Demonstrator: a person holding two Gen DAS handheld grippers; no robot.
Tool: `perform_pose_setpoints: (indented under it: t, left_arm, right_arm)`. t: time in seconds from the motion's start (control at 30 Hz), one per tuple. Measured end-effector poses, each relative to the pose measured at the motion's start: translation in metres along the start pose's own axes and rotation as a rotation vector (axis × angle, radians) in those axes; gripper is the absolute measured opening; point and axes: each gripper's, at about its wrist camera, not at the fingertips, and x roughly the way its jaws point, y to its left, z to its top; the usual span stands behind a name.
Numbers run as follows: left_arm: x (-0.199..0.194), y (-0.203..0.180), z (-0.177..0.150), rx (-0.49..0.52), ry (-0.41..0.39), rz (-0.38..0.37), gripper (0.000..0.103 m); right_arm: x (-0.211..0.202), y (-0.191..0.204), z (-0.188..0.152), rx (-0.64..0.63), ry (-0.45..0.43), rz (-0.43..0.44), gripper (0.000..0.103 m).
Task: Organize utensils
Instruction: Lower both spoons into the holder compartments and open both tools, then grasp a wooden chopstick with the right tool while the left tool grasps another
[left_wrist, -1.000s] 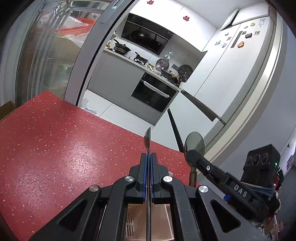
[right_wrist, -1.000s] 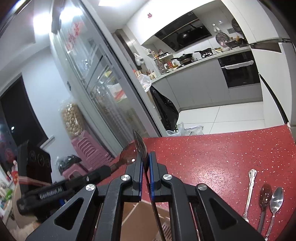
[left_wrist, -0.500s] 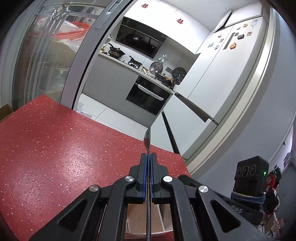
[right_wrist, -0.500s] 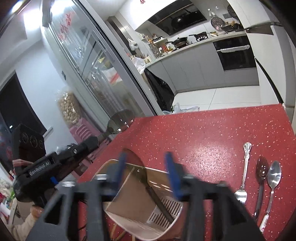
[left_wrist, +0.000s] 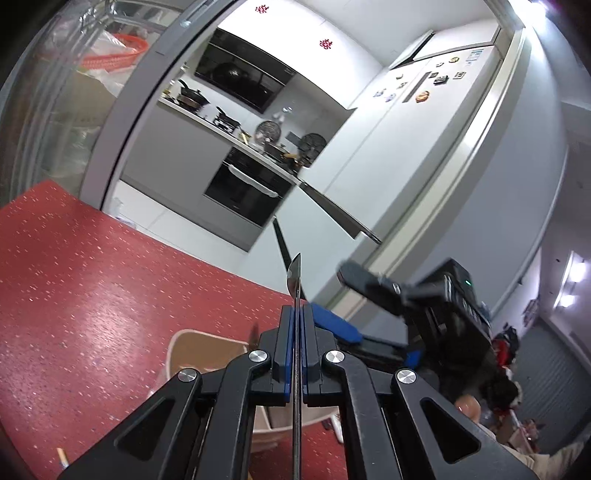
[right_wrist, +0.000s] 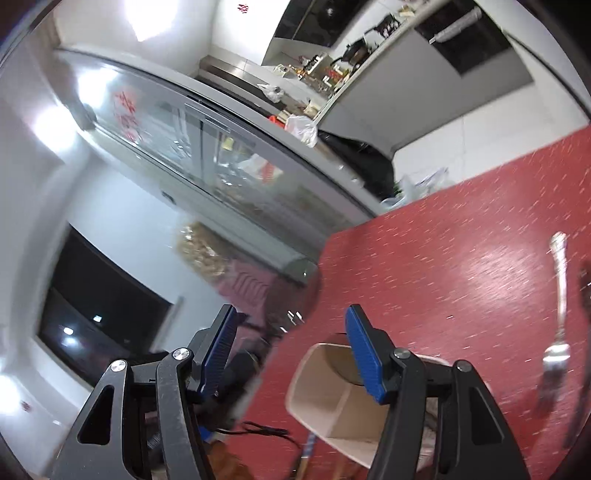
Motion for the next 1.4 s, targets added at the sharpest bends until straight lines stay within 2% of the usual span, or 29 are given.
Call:
perform_pose_setpoints:
  t: [0.07,0.13,0.17,0.27,0.3,0.37,0.47,0.57,0.7,0.8,0.93,1.1,1.27,1.33,1.4]
  left_arm:
    - [0.000,0.001,-0.001,-0.013,0.012,-0.027,0.028]
    - [-0.001,0.001,-0.003,-0.024,0.018,-0.046,0.028]
    - [-0.001,0.001,-0.005,-0.026,0.022,-0.048,0.028]
    - [-0.003,0.003,-0.005,-0.023,0.034,-0.020,0.029]
    - [-0.005,0.004,-0.005,-0.019,0.034,0.002,0.030]
    - [-0.008,0.008,-0.005,-0.013,0.036,0.055,0.030]
    - [-0.015,0.017,-0.005,-0.032,0.050,0.087,0.030]
    - [-0.026,0.023,-0.009,-0.003,0.059,0.206,0.030]
    - [-0.042,0.027,-0.017,0.045,0.083,0.364,0.030]
    - [-0.058,0.030,-0.025,0.056,0.084,0.421,0.030]
    - [-0.077,0.035,-0.033,0.066,0.088,0.461,0.030]
    - [-0.085,0.037,-0.040,0.090,0.102,0.508,0.030]
    - [-0.081,0.037,-0.047,0.108,0.139,0.592,0.030]
    - [-0.081,0.037,-0.049,0.099,0.147,0.603,0.030]
    - [-0.084,0.036,-0.054,0.090,0.142,0.616,0.030]
  right_arm:
    - [0.008,0.000,-0.001,0.017,0.012,0.021,0.062]
    - [0.014,-0.001,-0.002,0.040,0.028,0.050,0.045]
    - [0.018,0.000,-0.002,0.051,0.036,0.060,0.029]
    - [0.025,0.005,-0.005,0.031,0.038,0.036,0.028]
    - [0.023,0.010,-0.007,0.007,0.034,0.018,0.002]
    - [0.020,0.019,-0.007,-0.033,0.016,-0.019,0.003]
    - [0.014,0.028,-0.002,-0.057,-0.015,-0.029,0.002]
    - [0.014,0.040,0.001,-0.116,-0.029,-0.075,0.002]
    - [0.021,0.061,-0.001,-0.250,-0.076,-0.200,0.002]
    - [0.034,0.073,-0.004,-0.328,-0.132,-0.294,0.002]
    - [0.057,0.085,-0.010,-0.442,-0.173,-0.389,0.002]
    - [0.074,0.080,-0.024,-0.460,-0.123,-0.429,0.002]
    - [0.065,0.083,-0.048,-0.514,-0.041,-0.474,0.005]
    - [0.061,0.082,-0.052,-0.495,-0.001,-0.481,0.017]
    - [0.051,0.084,-0.054,-0.469,0.014,-0.481,0.062]
